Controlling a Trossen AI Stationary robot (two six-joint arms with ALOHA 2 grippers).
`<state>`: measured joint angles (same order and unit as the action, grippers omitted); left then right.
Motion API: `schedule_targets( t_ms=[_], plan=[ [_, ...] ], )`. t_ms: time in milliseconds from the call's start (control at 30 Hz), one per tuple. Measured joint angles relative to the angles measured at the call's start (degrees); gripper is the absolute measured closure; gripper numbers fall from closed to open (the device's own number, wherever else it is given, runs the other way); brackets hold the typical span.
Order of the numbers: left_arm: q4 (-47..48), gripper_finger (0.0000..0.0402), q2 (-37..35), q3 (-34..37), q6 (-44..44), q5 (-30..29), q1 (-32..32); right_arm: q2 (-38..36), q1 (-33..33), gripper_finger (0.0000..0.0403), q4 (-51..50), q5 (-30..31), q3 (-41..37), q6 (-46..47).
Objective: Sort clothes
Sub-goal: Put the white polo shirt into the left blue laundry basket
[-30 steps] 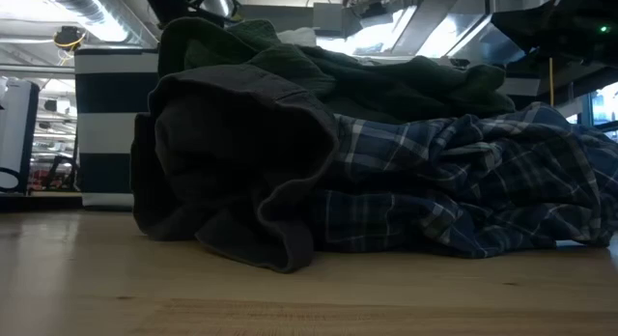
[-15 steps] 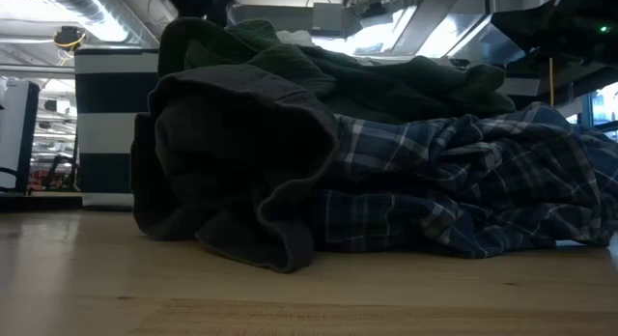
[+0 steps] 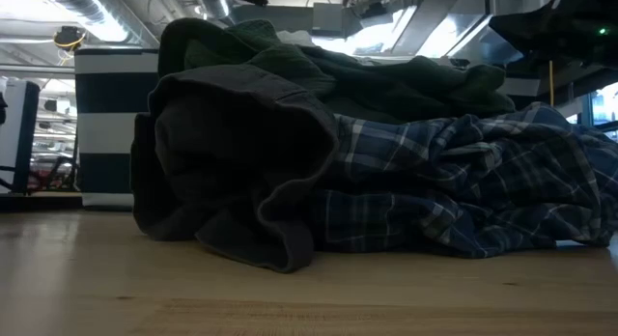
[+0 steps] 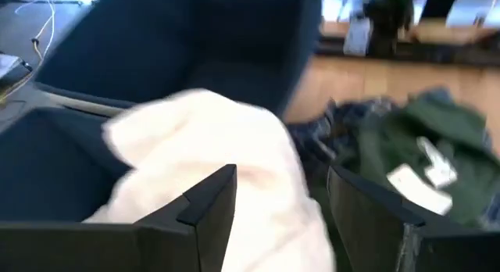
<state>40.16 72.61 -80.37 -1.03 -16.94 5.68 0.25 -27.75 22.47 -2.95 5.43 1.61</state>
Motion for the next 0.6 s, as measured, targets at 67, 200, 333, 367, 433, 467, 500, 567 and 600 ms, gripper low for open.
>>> schedule_targets(
  t_ms=[67, 200, 333, 367, 433, 467, 500, 567, 600],
  plan=[
    [0.74, 0.0214, 1.79, 0.63, -1.14, -3.27, -3.13, 0.0, 0.0, 0.0384, 0.02, 0.0, 0.0, 0.0],
    [1.16, 0.0218, 5.28, 0.67, -4.02, -11.45, -7.26, 0.0, 0.0, 0.0384, 0.03, 0.01, 0.0, 0.0],
    [0.88, 0.0223, 7.94, 0.67, -8.43, -19.04, -9.07, 0.0, -0.01, 0.0384, 0.03, 0.0, 0.0, -0.02],
    [0.89, 0.0223, 8.35, 0.67, -9.42, -20.45, -9.13, 0.0, -0.02, 0.0384, 0.03, 0.0, 0.0, -0.02],
    [0.88, 0.0225, 9.13, 0.67, -10.56, -22.33, -8.82, 0.0, -0.02, 0.0384, 0.05, 0.01, 0.0, -0.05],
    [0.92, 0.0225, 9.56, 0.67, -10.97, -22.77, -8.37, 0.0, -0.02, 0.0384, 0.05, 0.01, 0.0, -0.15],
    [0.91, 0.0226, 9.82, 0.67, -11.02, -22.93, -7.94, 0.0, -0.02, 0.0384, 0.05, 0.01, 0.0, -0.17],
    [0.89, 0.0229, 10.52, 0.67, -11.07, -23.07, -7.25, 0.0, -0.02, 0.0384, 0.05, 0.01, 0.0, -0.17],
    [0.92, 0.0232, 10.6, 0.67, -11.36, -23.15, -6.99, 0.0, -0.02, 0.0384, 0.05, 0.01, 0.0, -0.17]
  ],
)
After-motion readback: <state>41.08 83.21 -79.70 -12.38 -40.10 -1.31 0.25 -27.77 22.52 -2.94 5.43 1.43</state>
